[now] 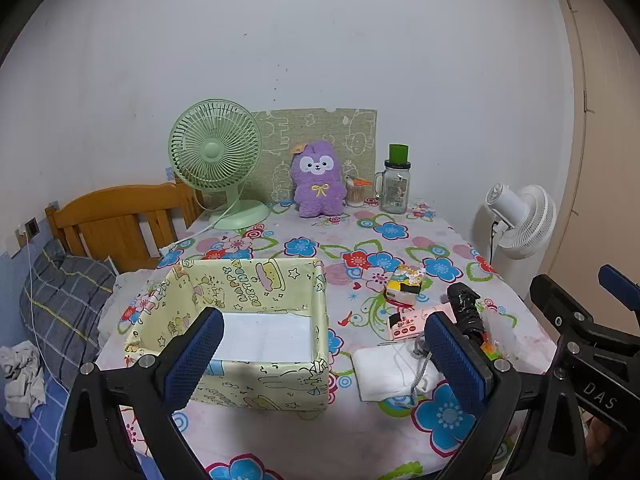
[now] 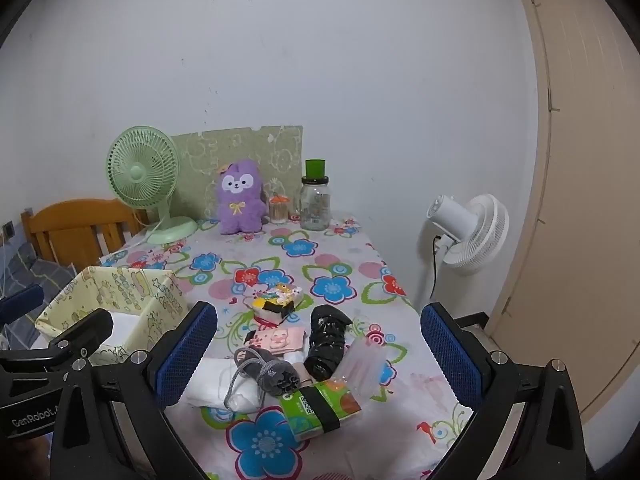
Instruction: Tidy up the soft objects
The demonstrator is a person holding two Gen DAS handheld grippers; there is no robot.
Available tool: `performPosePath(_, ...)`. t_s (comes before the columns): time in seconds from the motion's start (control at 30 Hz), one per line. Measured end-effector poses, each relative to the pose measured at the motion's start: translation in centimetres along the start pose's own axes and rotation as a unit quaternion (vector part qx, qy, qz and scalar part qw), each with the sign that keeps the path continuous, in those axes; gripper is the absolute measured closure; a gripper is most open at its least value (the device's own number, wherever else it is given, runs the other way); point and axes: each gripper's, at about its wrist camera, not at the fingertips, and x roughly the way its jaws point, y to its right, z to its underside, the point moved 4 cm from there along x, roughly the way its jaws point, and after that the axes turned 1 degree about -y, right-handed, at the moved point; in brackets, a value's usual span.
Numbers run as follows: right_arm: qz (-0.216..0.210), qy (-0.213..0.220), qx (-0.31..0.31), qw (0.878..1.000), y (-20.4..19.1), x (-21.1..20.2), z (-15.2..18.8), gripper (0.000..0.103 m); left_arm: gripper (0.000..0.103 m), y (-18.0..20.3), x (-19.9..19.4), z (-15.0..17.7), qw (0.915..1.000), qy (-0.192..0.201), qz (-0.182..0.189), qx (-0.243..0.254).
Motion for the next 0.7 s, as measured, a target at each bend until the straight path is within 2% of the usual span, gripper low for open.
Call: performPosePath(0.7, 0.0, -0.004, 0.003, 1.0, -0.1, 0.23, -0.15, 0.0, 0.001, -0.14, 0.2, -0.11, 1.0, 0.006, -0.006, 0.005)
